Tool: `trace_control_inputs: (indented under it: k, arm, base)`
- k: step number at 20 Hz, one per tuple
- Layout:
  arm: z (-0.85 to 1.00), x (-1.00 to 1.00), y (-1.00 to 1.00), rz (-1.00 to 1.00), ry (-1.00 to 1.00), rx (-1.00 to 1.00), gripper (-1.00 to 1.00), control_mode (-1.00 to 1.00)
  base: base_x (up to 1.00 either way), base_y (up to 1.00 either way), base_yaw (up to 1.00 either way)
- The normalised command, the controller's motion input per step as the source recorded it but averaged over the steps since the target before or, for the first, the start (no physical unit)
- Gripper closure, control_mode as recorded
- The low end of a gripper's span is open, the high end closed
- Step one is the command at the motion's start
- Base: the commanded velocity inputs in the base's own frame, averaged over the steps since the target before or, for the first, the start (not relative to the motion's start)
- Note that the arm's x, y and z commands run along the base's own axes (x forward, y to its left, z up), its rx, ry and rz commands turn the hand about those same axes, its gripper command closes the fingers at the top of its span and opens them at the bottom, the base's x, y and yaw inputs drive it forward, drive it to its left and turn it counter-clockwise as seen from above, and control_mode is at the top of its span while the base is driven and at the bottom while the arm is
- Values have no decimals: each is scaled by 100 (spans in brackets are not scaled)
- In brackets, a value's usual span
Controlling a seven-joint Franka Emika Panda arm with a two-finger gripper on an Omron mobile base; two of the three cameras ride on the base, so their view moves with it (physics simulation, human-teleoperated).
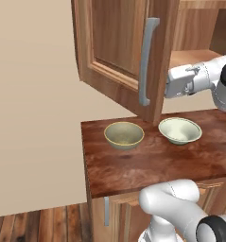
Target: Open the cabinet. Pick the bowls from the counter and place them in the cabinet. Then close the cabinet.
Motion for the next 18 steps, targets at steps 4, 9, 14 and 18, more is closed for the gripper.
trace_control_inputs:
  k: [4, 9, 14, 18]
  arm:
    - [0, -28, 77, 8, -2, 0, -100, -100]
    - [0, -11, 58, 2, 0, 0, -100, -100]
    - [-8, 4, 46, 0, -1, 0, -100, -100]
    - [-10, 3, 10, -4, 0, 0, -100, -100]
  base:
    - [0, 0, 0]
    - [0, 0, 0]
    - [0, 0, 0]
    - [0, 0, 0]
